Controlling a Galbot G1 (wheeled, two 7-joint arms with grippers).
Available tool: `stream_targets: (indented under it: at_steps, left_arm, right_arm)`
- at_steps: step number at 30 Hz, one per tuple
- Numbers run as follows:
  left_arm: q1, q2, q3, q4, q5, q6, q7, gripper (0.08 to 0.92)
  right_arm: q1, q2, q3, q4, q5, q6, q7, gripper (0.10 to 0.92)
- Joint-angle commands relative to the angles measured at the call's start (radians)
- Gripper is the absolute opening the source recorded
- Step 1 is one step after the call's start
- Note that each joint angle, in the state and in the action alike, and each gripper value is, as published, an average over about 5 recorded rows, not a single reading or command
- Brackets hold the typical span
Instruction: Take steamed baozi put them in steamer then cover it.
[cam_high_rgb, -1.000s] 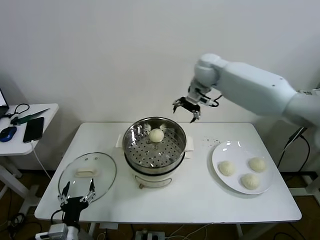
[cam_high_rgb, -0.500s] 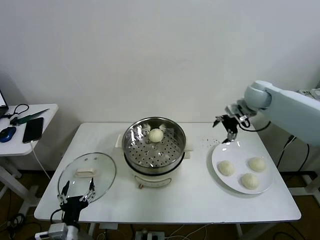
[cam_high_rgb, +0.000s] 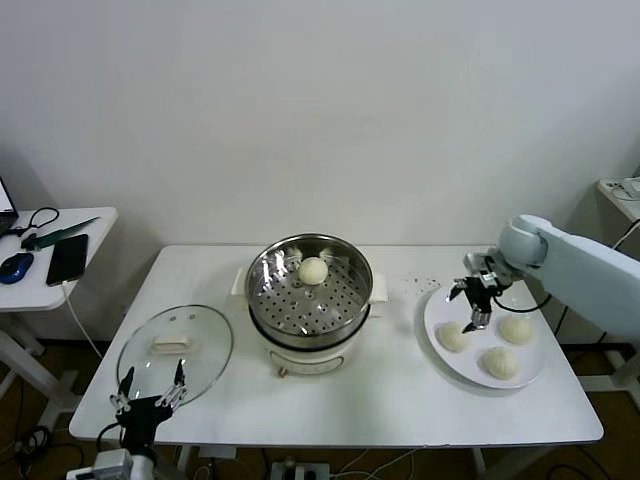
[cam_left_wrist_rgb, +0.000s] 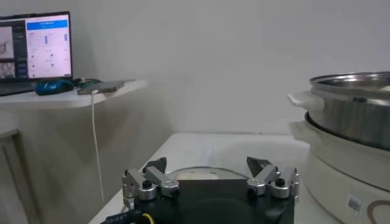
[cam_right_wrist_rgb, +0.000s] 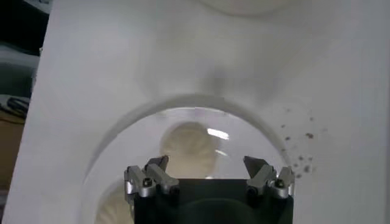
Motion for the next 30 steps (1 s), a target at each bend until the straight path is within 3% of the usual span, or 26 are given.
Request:
stream_targets:
  at_steps: [1,20,30]
  left_arm:
    - [-0.002,0.000,0.000,0.006,0.000,0.002,-0.003,0.823]
    - [-0.004,0.001,0.003,0.022,0.002,-0.001,-0.004,0.823]
    - [-0.001,0.002,0.003,0.023,0.000,-0.002,0.001,0.823]
  right_arm:
    - [-0.085,0.004,0.044,-0.039,-0.025,-0.021,-0.009,0.823]
    - [-0.125,0.084,0.110,-0.109,-0.068,-0.015,0.013,0.821]
    - [-0.122,0.089,0.112,-0.112,-0.075,-0.013,0.012,0.714]
